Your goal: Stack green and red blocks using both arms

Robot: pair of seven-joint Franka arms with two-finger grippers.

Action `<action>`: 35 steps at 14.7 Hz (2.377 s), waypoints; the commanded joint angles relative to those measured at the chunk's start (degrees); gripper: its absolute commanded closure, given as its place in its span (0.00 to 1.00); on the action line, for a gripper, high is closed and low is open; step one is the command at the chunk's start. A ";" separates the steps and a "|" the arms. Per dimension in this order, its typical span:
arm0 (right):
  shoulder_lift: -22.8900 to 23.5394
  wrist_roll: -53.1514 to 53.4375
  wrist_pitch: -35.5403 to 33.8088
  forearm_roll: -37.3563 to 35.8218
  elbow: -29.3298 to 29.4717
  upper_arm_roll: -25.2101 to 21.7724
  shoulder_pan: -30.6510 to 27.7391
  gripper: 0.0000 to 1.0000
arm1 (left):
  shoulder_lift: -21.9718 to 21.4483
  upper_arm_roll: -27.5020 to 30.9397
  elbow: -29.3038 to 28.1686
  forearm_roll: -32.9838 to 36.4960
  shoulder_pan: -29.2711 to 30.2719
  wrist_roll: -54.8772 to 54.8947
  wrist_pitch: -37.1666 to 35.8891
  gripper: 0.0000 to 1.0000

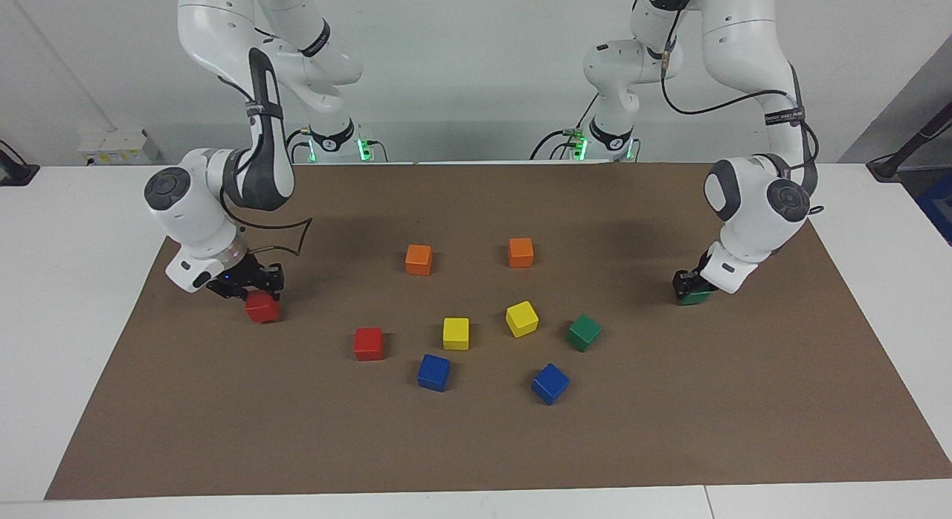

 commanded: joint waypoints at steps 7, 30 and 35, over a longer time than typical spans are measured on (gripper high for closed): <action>0.45 1.24 0.34 -0.14 0.15 0.50 -0.69 0.35 | -0.84 -0.08 0.31 0.61 -0.26 -1.07 0.54 0.00; 11.59 16.09 -22.76 -4.09 34.93 1.12 14.15 0.09 | 13.14 0.00 25.98 2.46 -21.53 -52.93 -6.59 0.00; 18.27 22.41 -24.44 -4.18 42.59 1.12 18.46 0.09 | 12.78 0.09 20.81 3.16 -22.85 -53.02 -1.15 0.00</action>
